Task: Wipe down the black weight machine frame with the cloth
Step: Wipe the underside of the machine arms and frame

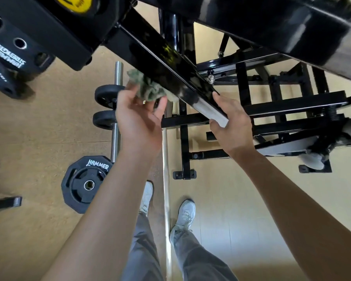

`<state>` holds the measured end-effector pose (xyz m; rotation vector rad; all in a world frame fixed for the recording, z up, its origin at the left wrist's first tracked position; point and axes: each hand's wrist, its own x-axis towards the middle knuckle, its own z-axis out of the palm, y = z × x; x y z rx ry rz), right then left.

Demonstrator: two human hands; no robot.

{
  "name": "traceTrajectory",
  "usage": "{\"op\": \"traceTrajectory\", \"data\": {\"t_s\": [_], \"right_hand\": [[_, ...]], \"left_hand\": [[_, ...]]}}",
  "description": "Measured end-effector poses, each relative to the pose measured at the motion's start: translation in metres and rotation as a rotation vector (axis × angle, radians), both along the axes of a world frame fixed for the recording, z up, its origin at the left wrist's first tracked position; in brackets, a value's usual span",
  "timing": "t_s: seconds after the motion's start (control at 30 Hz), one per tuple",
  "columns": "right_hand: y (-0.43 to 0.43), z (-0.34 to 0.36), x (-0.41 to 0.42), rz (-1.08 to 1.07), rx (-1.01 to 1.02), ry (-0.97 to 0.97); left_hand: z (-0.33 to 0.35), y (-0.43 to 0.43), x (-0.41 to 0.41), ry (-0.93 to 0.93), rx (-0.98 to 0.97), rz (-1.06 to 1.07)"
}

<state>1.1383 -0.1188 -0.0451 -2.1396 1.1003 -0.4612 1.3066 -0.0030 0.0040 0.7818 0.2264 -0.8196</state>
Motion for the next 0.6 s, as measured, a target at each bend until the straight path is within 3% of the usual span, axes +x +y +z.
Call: {"op": "traceTrajectory", "data": {"t_s": [0.17, 0.43, 0.6], "right_hand": [[0.000, -0.006, -0.002, -0.007, -0.026, -0.005], [-0.012, -0.020, -0.016, 0.047, -0.013, -0.105], [-0.017, -0.036, -0.033, -0.037, 0.006, -0.029]], "left_hand": [[-0.006, -0.004, -0.011, -0.099, 0.016, -0.100], [-0.047, -0.018, -0.048, -0.051, 0.083, -0.355], [-0.074, -0.030, -0.069, -0.014, 0.139, -0.460]]}}
